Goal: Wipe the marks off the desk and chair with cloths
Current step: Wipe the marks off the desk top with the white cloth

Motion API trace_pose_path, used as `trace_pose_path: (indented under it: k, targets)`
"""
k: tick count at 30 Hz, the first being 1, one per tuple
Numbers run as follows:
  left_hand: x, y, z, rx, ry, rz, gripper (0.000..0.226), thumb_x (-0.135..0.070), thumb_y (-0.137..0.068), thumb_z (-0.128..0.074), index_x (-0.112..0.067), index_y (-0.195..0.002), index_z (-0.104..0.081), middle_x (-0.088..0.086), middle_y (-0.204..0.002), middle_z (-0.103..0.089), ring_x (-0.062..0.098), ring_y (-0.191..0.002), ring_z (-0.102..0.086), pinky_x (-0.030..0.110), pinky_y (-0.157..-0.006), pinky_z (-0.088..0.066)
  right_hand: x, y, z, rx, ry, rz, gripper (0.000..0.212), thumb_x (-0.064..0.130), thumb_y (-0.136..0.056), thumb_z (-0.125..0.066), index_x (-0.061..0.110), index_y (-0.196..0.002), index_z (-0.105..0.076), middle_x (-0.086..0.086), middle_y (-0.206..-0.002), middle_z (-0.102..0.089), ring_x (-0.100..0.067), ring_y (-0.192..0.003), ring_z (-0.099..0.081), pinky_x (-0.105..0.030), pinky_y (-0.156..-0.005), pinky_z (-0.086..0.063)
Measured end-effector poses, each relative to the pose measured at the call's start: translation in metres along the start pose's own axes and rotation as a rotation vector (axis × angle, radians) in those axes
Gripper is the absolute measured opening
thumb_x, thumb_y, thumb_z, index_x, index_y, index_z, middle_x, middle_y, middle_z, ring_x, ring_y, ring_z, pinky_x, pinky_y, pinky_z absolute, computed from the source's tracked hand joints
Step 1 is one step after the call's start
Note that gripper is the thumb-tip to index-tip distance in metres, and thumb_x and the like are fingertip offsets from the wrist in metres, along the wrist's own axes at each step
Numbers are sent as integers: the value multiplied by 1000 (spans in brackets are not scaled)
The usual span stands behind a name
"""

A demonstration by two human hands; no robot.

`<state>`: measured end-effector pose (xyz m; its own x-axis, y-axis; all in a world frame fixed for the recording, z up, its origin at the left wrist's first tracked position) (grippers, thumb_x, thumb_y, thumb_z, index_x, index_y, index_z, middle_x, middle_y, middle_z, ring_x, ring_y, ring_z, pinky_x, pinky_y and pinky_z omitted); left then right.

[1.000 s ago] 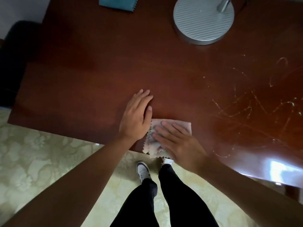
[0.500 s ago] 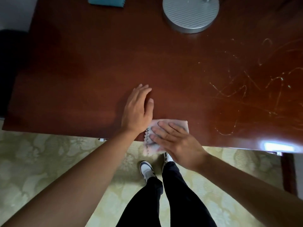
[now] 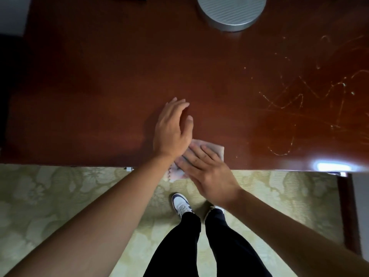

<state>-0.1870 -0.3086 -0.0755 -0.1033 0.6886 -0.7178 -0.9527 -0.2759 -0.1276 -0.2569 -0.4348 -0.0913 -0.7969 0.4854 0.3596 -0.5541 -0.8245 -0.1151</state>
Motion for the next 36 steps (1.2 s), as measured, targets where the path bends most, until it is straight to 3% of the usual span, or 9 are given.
trace_pose_path:
  k: [3,8,14,17,20,27,31,36]
  targets:
    - [1,-1,-4,14,-56,-28,34,-13,-91,-56,-2,-122,-64,11,-133,-61,29,-134,-47,45,-116,-31,-29,-13,11,67,28,17,49,23,-94,-57,16,-142,-49,-6,-151,-40,-27,-144,-31,-45,-119,-25]
    - [5,-1,-9,14,-123,-45,37,-18,-96,-49,-5,-127,-62,9,-136,-59,26,-136,-45,39,-119,-28,-93,-56,36,63,28,-162,46,22,-102,-46,16,-147,-39,-6,-154,-34,-27,-147,-23,-46,-120,-21]
    - [3,-5,-12,-75,-219,-44,34,-16,-95,-51,-6,-125,-62,9,-131,-63,26,-127,-53,40,-108,-40,-115,-92,44,156,20,-33,43,20,-103,-44,15,-145,-42,-7,-153,-36,-27,-147,-24,-46,-120,-19]
    - [-2,-17,-14,-122,-273,0,34,-21,-93,-53,-11,-124,-62,5,-128,-62,25,-118,-55,37,-96,-41,-136,-119,50,211,17,23,43,21,-103,-43,16,-146,-41,-7,-154,-35,-28,-147,-23,-45,-121,-17]
    - [-9,-31,-26,-121,-327,61,39,-25,-91,-54,-15,-129,-58,3,-132,-58,24,-120,-52,38,-94,-41,-167,-138,57,244,29,37,44,20,-103,-41,17,-148,-38,-6,-155,-33,-27,-148,-20,-44,-121,-16]
    - [-30,-61,-63,-132,-428,185,40,-25,-93,-49,-17,-131,-56,6,-142,-52,26,-132,-44,46,-106,-37,-229,-138,84,174,10,-16,44,18,-104,-41,17,-148,-38,-5,-155,-34,-25,-147,-22,-45,-120,-19]
    - [-58,-91,-96,-163,-423,202,38,-22,-92,-52,-14,-129,-59,10,-142,-53,30,-134,-44,50,-109,-35,-254,-92,107,82,-100,-80,45,8,-99,-50,10,-143,-45,-9,-150,-42,-28,-143,-32,-47,-117,-30]
    - [-75,-111,-120,-194,-475,243,36,-25,-97,-50,-14,-130,-58,11,-142,-52,30,-134,-43,49,-112,-32,-373,-77,163,-142,-174,-418,49,33,-103,-32,16,-148,-37,0,-156,-33,-23,-146,-27,-44,-117,-30]
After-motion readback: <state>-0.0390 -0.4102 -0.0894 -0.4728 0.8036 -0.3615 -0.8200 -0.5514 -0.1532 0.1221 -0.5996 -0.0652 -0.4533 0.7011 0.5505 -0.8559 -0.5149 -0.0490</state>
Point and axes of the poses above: each hand's wrist, its own y-axis away from the middle knuckle, its own z-axis out of the back of the hand, x = y × z, the point moved 7 cm from there along -y, towards the middle knuckle
